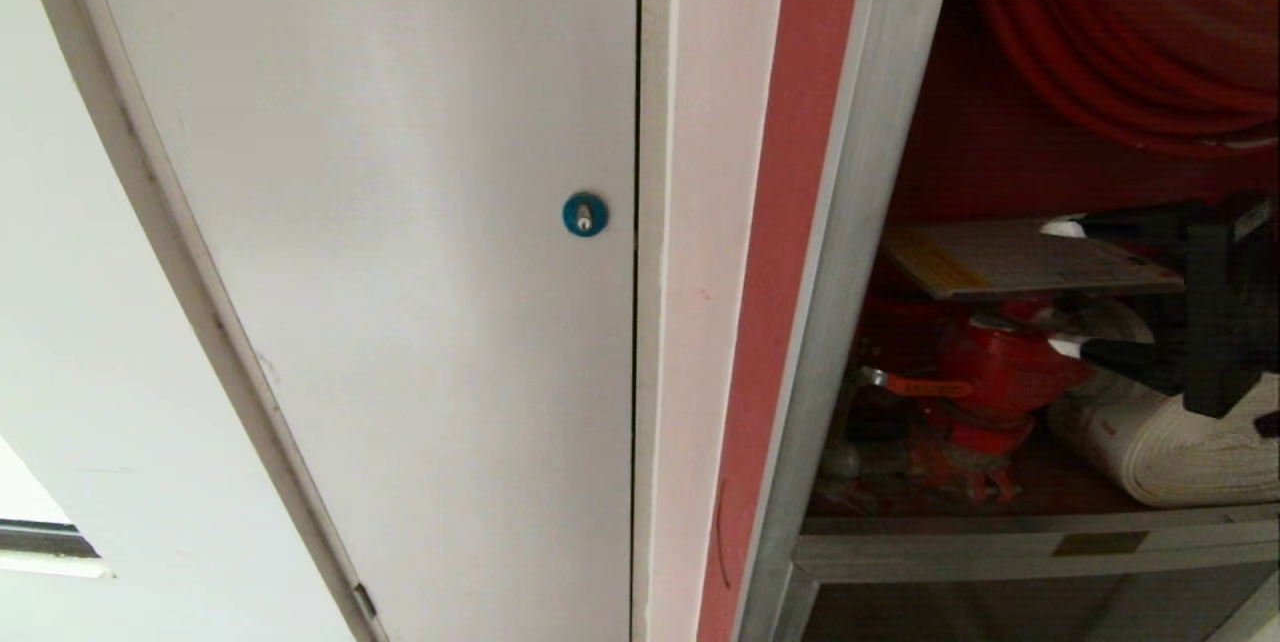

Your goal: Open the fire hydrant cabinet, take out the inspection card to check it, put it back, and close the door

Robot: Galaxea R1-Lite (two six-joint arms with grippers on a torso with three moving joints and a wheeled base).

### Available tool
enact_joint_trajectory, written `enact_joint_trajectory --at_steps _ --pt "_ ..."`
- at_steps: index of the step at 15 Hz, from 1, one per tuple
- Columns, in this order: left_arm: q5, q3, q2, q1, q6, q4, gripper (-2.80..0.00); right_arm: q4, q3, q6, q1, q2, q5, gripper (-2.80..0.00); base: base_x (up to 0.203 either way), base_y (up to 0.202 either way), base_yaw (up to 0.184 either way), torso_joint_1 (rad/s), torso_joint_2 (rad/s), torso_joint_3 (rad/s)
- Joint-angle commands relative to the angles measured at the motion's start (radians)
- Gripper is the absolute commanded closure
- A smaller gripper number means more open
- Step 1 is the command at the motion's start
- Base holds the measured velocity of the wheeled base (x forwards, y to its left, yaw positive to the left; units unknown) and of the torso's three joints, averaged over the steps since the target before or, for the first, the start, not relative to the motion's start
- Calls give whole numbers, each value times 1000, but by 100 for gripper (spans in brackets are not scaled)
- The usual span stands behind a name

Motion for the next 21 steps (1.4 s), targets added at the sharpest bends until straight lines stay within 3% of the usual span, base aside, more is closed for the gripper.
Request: enact_joint_trajectory --at_steps 1,6,9,13,15,21 --pt "0 2 1 1 1 0 0 -13 0 7 1 46 1 -280 0 0 0 0 0 0" --pt "0 2 1 1 -1 0 0 -112 -5 2 18 127 -18 -280 0 0 0 0 0 0" --pt "0 2 1 0 0 0 0 -161 -9 -2 65 163 -90 -280 0 0 0 0 0 0" --pt "0 2 1 0 0 0 0 -171 -30 -7 78 205 -126 -280 0 0 0 0 0 0" --pt "0 2 1 1 1 0 0 -185 -34 -63 79 218 -157 -280 0 0 0 0 0 0" --pt "0 2 1 1 -1 0 0 -209 -53 -68 82 253 -193 -280 0 0 0 0 0 0"
